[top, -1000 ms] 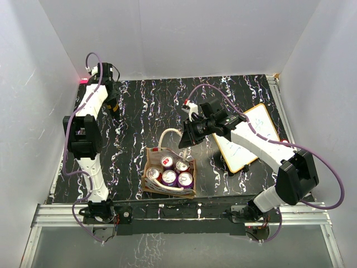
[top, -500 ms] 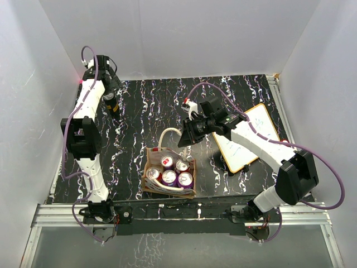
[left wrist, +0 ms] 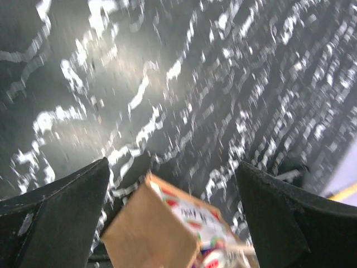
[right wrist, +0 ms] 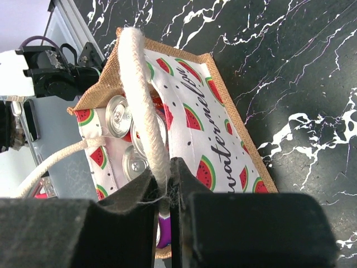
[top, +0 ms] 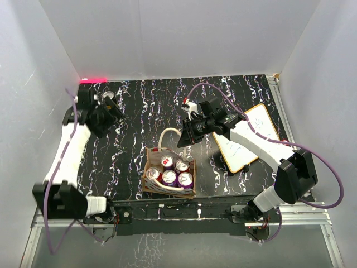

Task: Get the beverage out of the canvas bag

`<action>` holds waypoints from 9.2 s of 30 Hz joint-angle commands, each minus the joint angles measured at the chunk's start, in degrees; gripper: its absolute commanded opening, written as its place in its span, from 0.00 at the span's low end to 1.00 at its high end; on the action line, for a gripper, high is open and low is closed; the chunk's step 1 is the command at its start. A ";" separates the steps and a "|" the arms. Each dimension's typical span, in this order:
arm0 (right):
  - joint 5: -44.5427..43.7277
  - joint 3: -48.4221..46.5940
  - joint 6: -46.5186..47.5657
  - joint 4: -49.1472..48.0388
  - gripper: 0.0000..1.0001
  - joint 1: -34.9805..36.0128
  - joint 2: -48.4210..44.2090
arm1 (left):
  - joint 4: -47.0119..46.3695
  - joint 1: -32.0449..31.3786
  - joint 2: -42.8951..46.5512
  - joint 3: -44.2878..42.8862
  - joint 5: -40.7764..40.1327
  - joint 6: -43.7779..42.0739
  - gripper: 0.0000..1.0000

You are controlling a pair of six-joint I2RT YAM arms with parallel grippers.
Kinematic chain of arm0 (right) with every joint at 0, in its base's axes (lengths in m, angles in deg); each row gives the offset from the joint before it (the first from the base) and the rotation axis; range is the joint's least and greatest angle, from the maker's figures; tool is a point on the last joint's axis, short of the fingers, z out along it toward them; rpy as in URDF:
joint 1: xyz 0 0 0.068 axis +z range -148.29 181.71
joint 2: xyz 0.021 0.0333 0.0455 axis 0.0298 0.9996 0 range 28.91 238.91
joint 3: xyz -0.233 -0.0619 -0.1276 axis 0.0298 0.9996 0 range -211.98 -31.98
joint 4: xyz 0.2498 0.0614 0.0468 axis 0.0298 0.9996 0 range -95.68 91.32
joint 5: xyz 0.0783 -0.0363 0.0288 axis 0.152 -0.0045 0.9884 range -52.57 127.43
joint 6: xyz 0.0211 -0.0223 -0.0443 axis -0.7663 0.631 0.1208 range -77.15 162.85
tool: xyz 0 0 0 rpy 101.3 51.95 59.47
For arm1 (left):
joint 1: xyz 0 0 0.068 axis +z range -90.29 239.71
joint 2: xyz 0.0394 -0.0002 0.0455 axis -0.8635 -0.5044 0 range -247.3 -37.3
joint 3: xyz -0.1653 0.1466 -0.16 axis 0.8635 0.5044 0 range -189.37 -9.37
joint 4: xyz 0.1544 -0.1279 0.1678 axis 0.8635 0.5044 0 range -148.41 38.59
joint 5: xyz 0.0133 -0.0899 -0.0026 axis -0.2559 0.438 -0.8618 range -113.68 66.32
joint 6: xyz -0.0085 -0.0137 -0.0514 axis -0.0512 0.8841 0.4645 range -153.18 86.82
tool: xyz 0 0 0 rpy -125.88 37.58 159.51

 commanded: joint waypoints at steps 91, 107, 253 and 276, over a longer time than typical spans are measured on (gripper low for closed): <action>-4.19 -2.54 -3.92 0.70 0.12 0.30 0.85 | 11.61 -58.39 -7.60 4.29 -23.34 21.50 0.63; -4.28 -2.19 -3.92 0.62 0.12 0.24 0.51 | 10.82 -58.31 -10.29 3.75 -22.98 19.77 0.56; -19.01 -14.36 -0.02 8.96 0.12 0.21 5.21 | -5.28 -30.27 26.17 16.58 1.79 21.92 0.79; -13.85 -12.21 -1.06 9.17 0.12 -0.05 4.71 | -0.11 -62.44 -6.47 -1.60 -25.89 15.88 0.70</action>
